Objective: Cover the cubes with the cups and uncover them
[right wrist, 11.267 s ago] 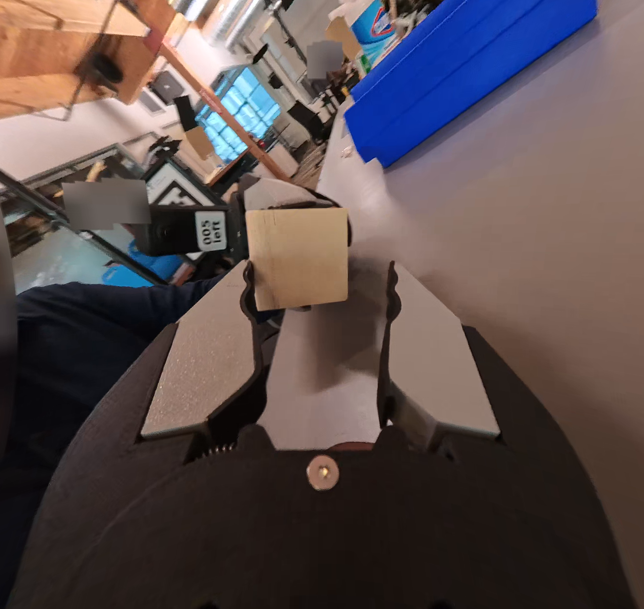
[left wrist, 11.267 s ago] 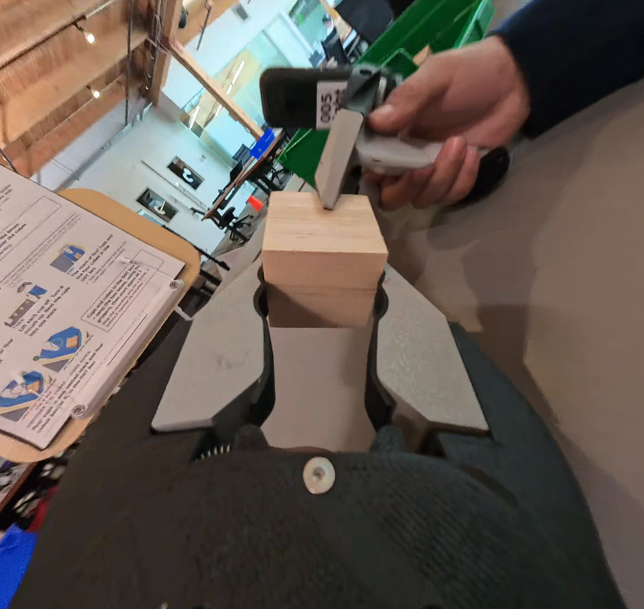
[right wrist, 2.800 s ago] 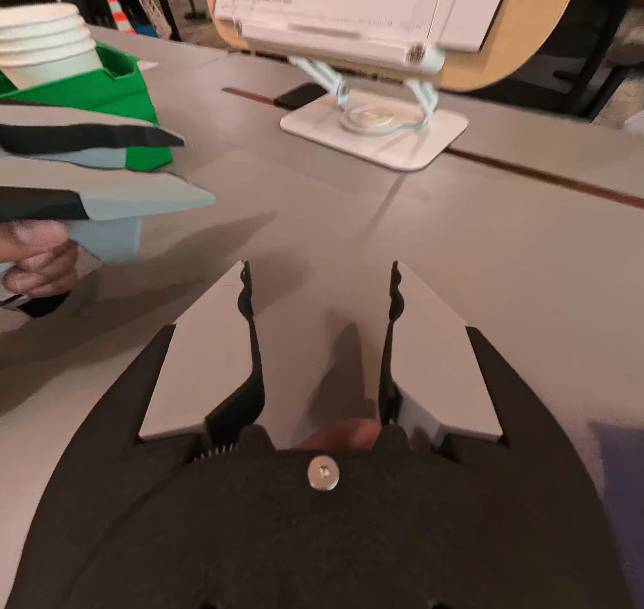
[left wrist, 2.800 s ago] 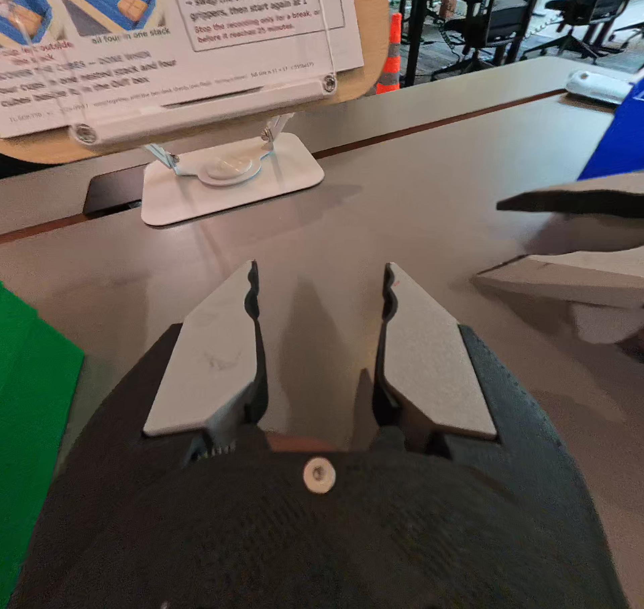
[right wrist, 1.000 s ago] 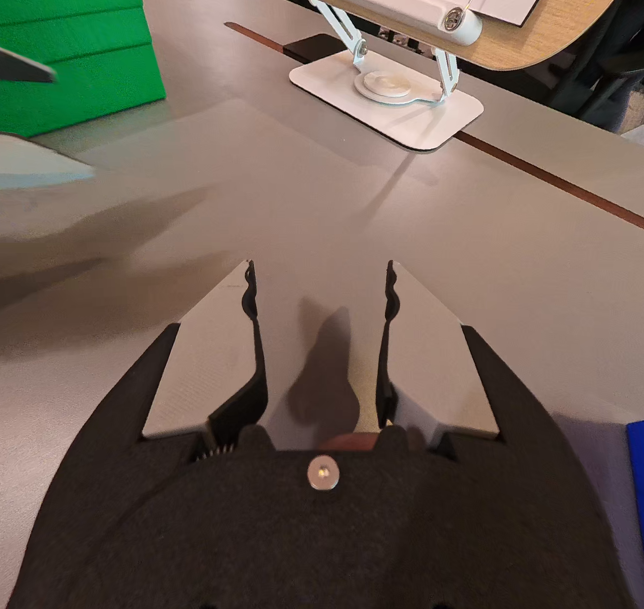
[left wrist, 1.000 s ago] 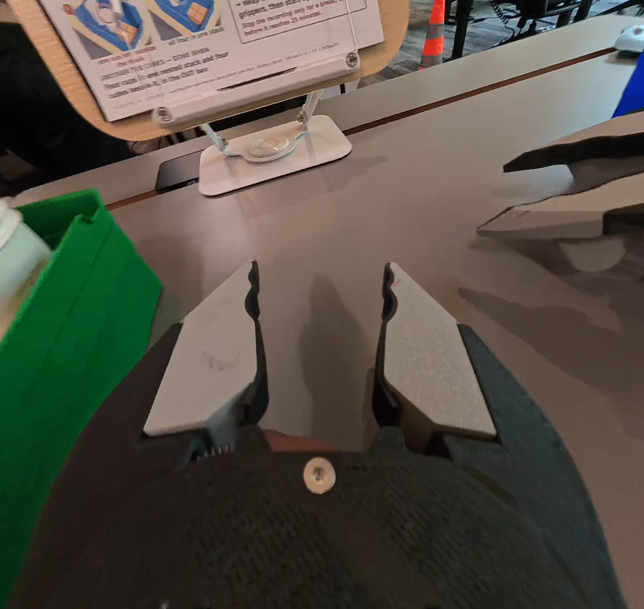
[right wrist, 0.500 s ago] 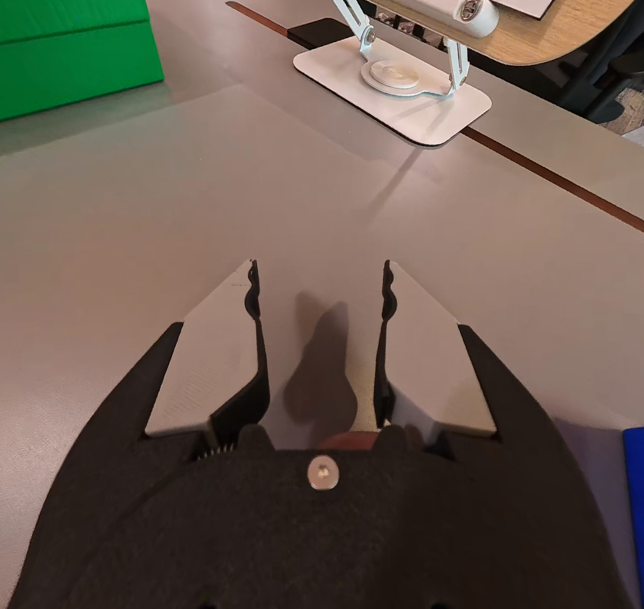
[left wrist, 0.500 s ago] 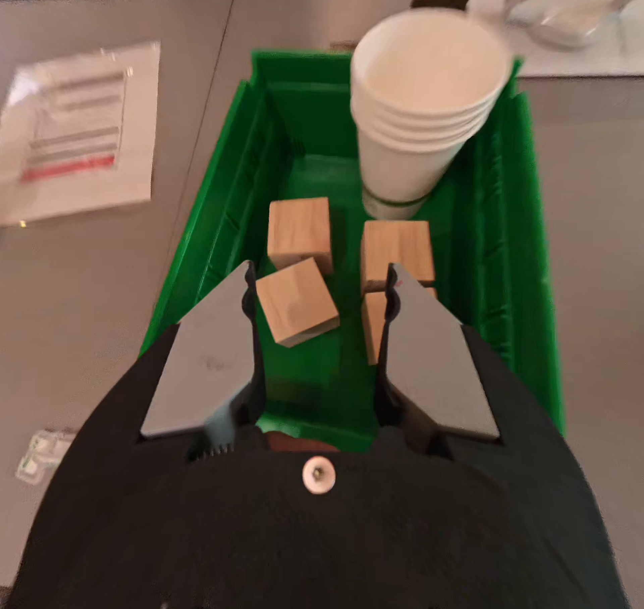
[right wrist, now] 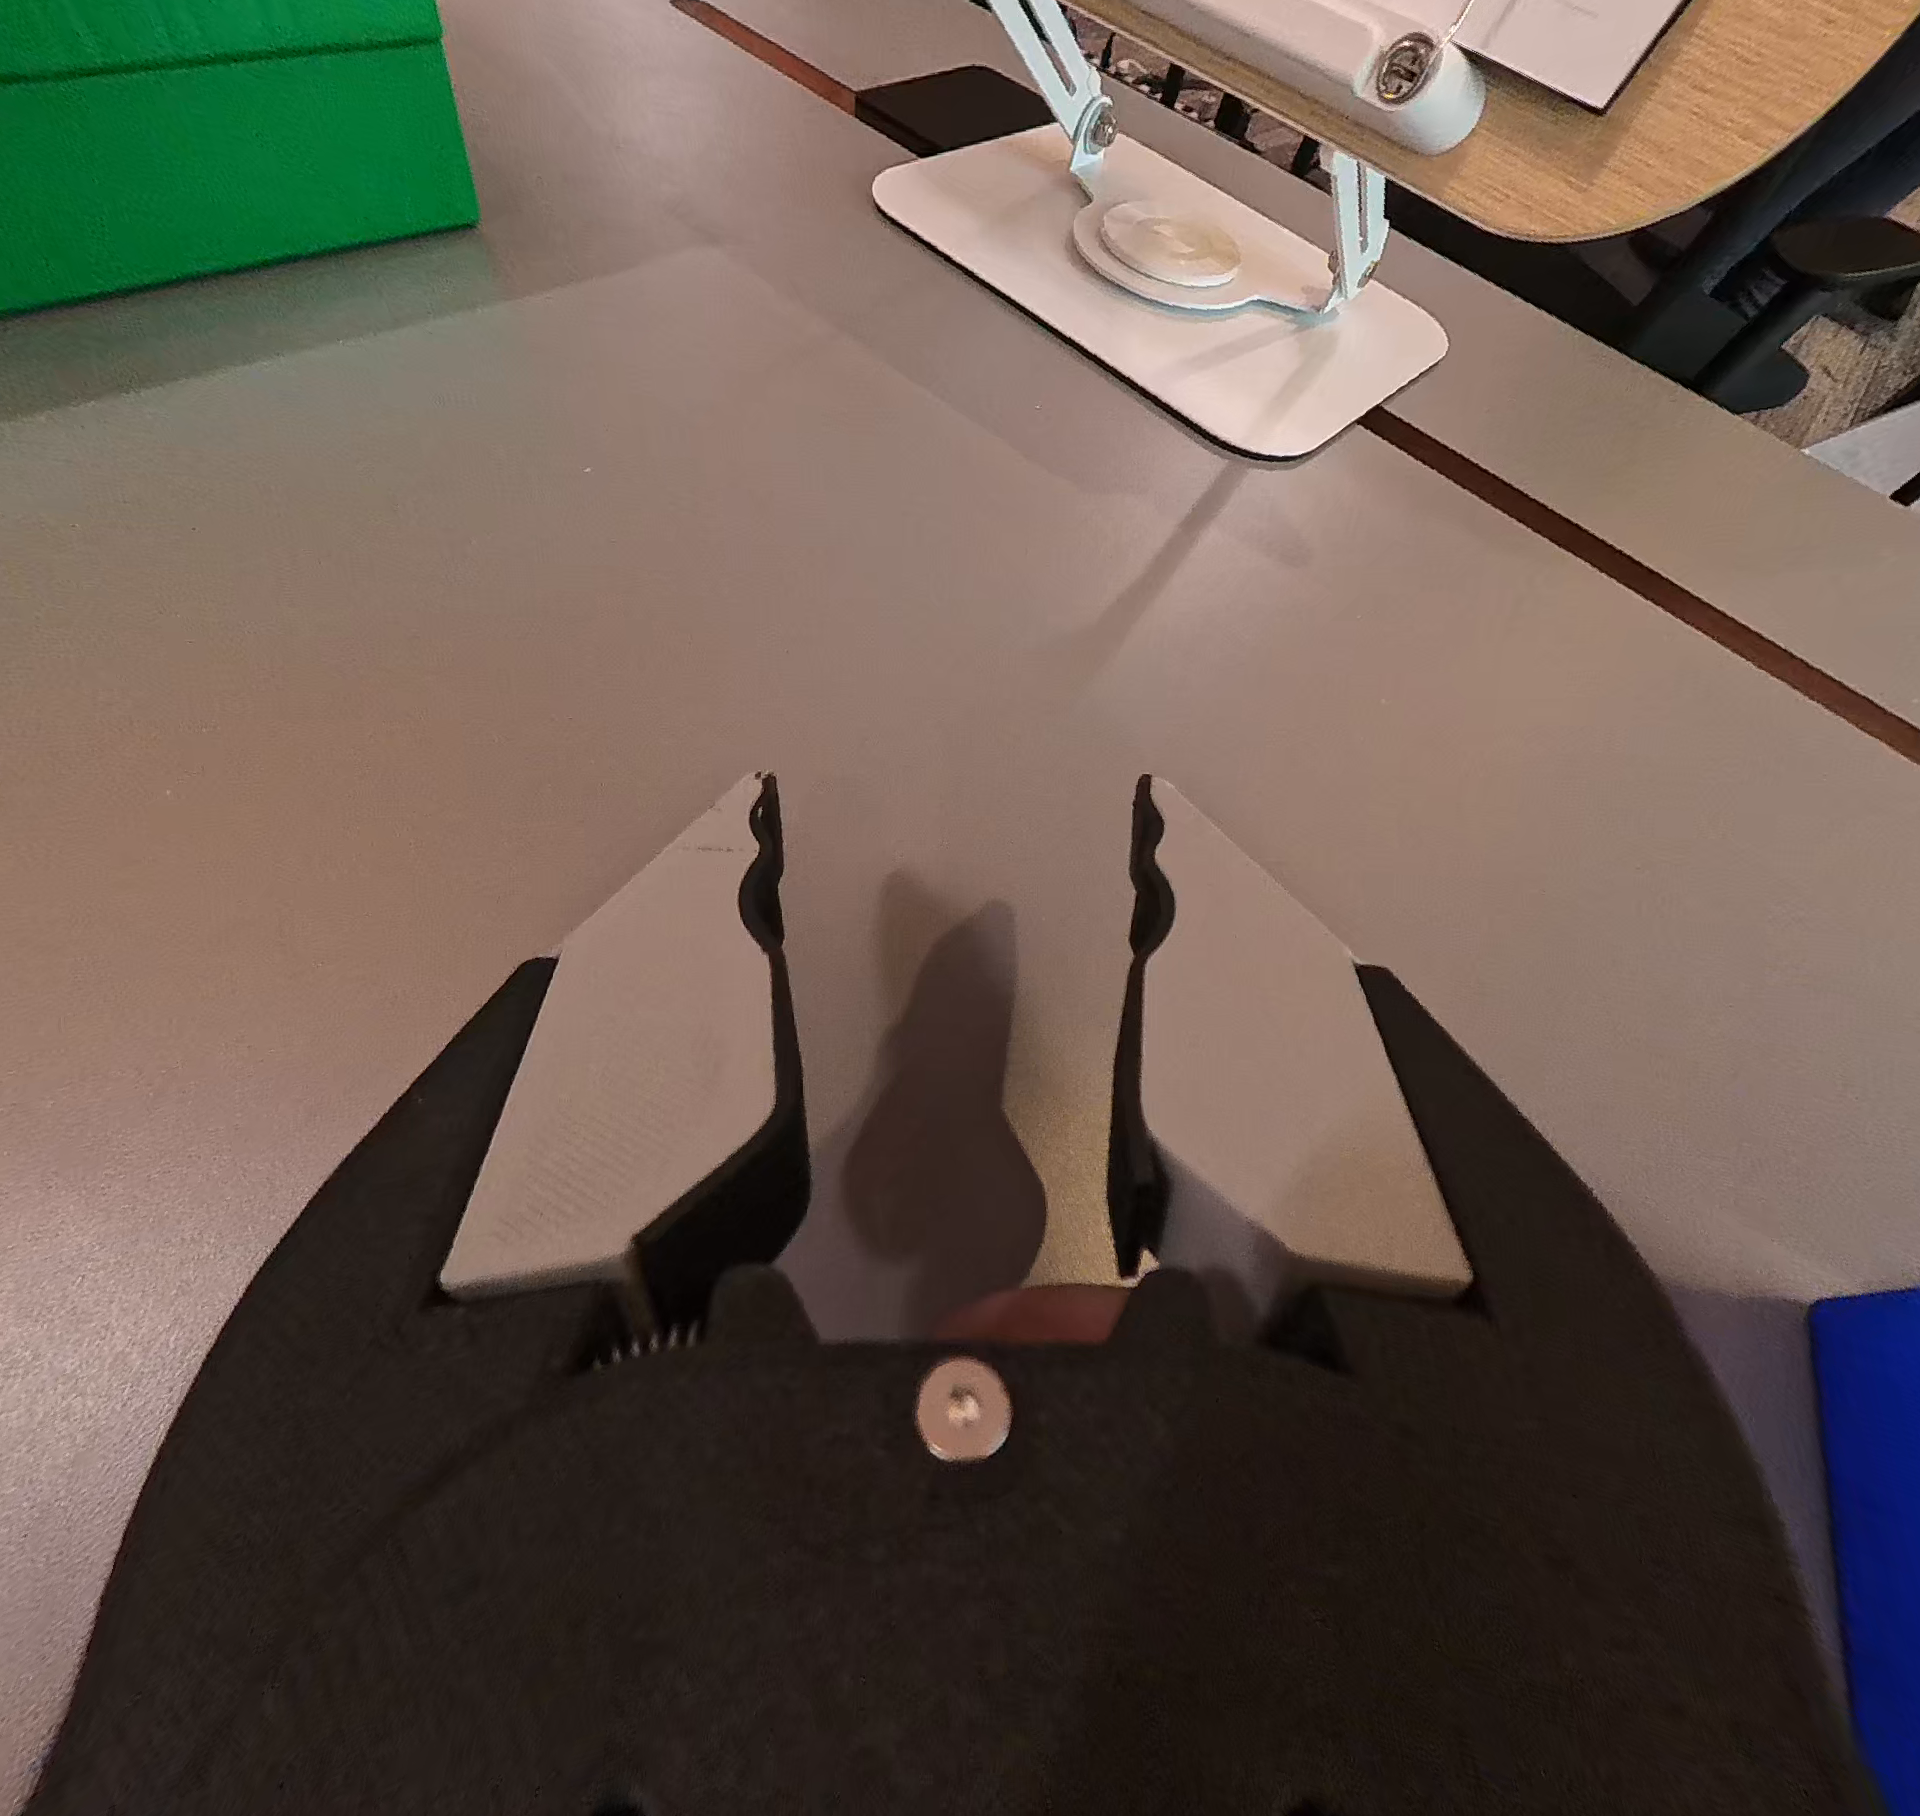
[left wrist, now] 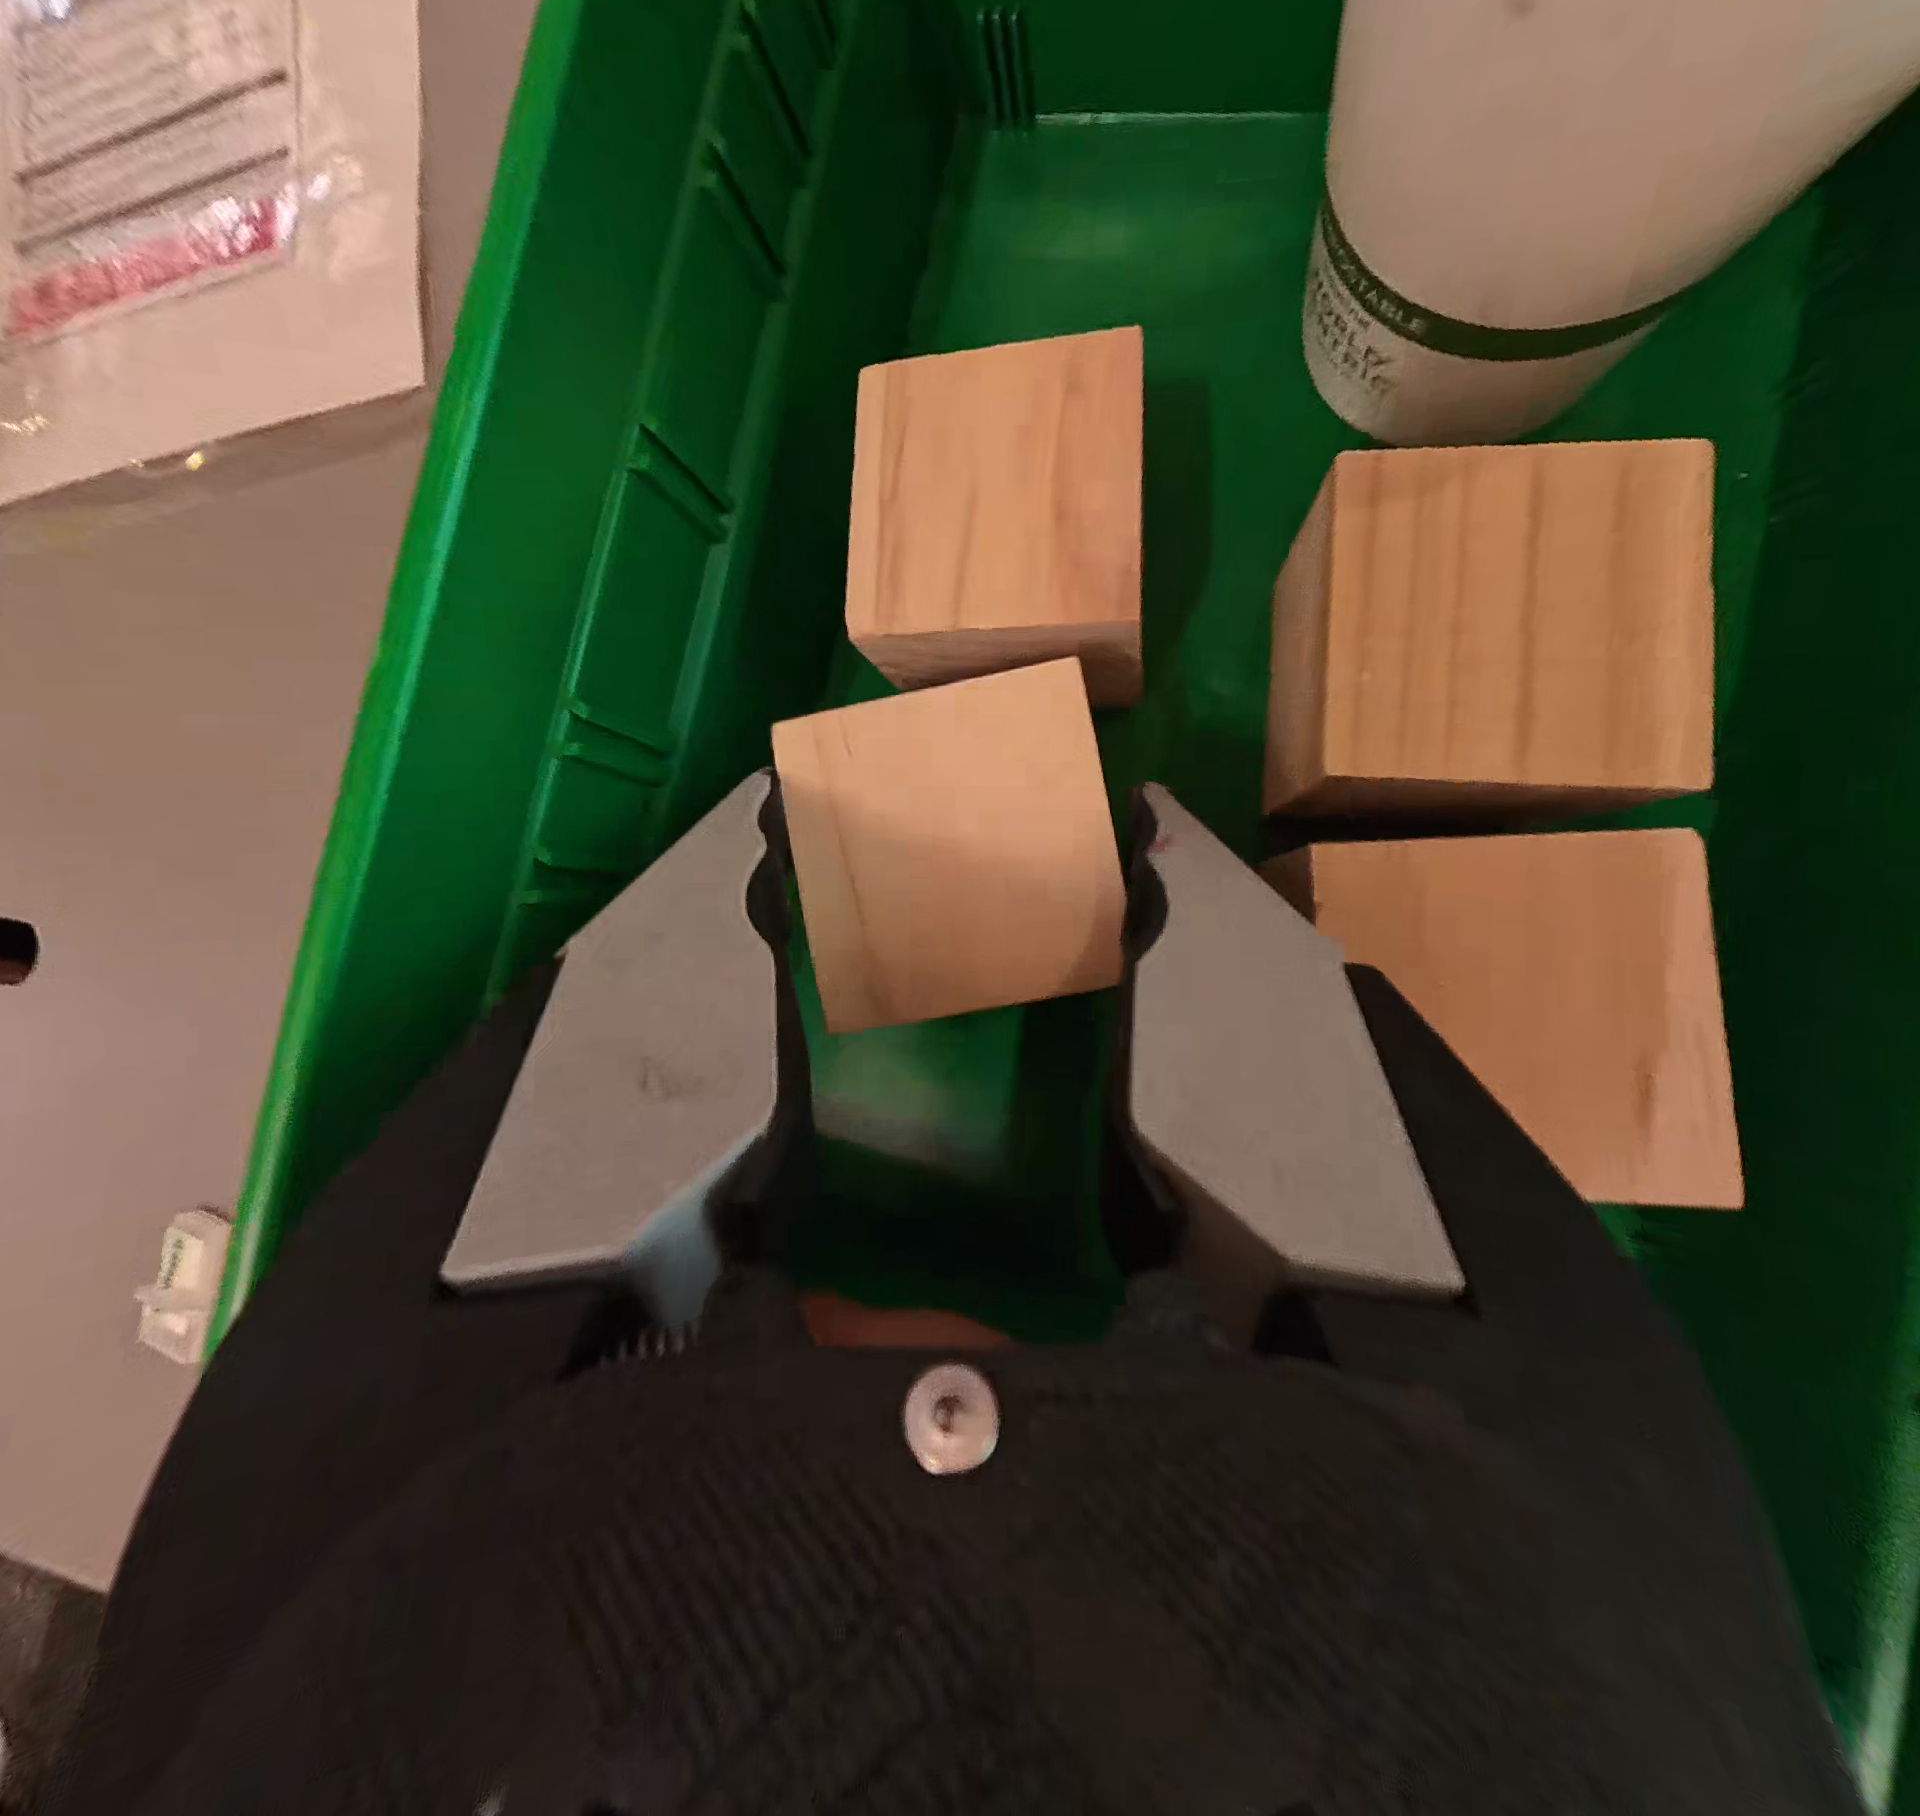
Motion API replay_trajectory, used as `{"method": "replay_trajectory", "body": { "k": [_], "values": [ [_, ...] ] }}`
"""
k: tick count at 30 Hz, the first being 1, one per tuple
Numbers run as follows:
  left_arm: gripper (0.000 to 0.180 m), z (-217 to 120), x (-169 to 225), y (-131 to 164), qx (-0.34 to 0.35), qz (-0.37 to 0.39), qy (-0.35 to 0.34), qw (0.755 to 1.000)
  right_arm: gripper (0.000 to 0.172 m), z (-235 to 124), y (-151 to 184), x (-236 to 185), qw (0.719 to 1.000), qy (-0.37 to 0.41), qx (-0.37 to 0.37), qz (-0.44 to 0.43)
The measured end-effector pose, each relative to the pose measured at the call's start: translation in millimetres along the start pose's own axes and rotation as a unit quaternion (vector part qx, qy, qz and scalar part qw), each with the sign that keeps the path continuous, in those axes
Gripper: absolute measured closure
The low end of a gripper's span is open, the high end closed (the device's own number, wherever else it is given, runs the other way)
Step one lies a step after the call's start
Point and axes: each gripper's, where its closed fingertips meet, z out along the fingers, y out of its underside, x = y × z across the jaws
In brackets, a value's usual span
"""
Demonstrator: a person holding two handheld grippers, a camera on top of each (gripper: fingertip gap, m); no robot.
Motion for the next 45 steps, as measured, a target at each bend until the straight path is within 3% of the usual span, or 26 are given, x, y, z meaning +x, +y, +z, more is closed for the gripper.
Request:
{"method": "replay_trajectory", "body": {
  "k": [6,11,13,15,19,21,26,29,32,37,39,41,43,45],
  "values": [
    [0.117,-54.8,1.8,-51.9,0.140,0.038,-0.008,0.989,0.106,0.1,-2.5,-3.6,1.000,-0.008,0.005,-0.008],
    [0.118,-121.5,68.2,-98.0,0.263,0.092,0.059,0.959,0.106,-2.5,-8.7,-12.6,0.998,-0.050,0.022,0.025],
    [0.118,-154.2,119.6,-107.7,0.341,0.161,0.095,0.921,0.106,-9.6,-18.5,-25.0,0.992,-0.101,0.046,0.055],
    [0.118,-187.5,177.3,-105.2,0.435,0.240,0.106,0.861,0.106,-24.2,-35.4,-43.1,0.976,-0.178,0.083,0.093],
    [0.119,-207.5,278.6,-76.1,0.535,0.358,0.077,0.761,0.102,-71.1,-72.1,-81.1,0.901,-0.369,0.151,0.173],
    [0.119,-204.4,312.6,-66.7,0.559,0.373,0.075,0.737,0.100,-89.0,-80.4,-90.0,0.871,-0.424,0.168,0.184],
    [0.119,-203.1,358.2,-64.2,0.608,0.351,0.096,0.706,0.092,-91.4,-73.3,-102.8,0.867,-0.445,0.154,0.164],
    [0.119,-195.9,383.8,-54.6,0.602,0.382,0.120,0.691,0.104,-86.0,-72.7,-105.2,0.876,-0.429,0.159,0.149],
    [0.119,-184.6,384.9,-51.9,0.588,0.397,0.123,0.694,0.111,-76.9,-66.3,-105.2,0.896,-0.403,0.140,0.127],
    [0.120,-155.4,383.6,-49.9,0.540,0.402,0.116,0.730,0.113,-52.0,-48.4,-96.6,0.945,-0.306,0.084,0.081],
    [0.123,-148.5,386.8,-45.8,0.512,0.386,0.154,0.752,0.113,-47.5,-42.8,-85.3,0.961,-0.261,0.064,0.057],
    [0.131,-143.7,385.9,-41.2,0.488,0.371,0.192,0.767,0.113,-46.3,-37.8,-63.9,0.978,-0.203,0.043,0.030],
    [0.175,-142.1,373.3,-44.3,0.493,0.355,0.185,0.773,0.114,-48.9,-29.7,-32.9,0.990,-0.139,0.013,0.014],
    [0.180,-138.8,363.7,-45.4,0.490,0.344,0.187,0.779,0.113,-55.4,-11.4,-12.4,0.993,-0.113,-0.040,0.006]
  ]
}}
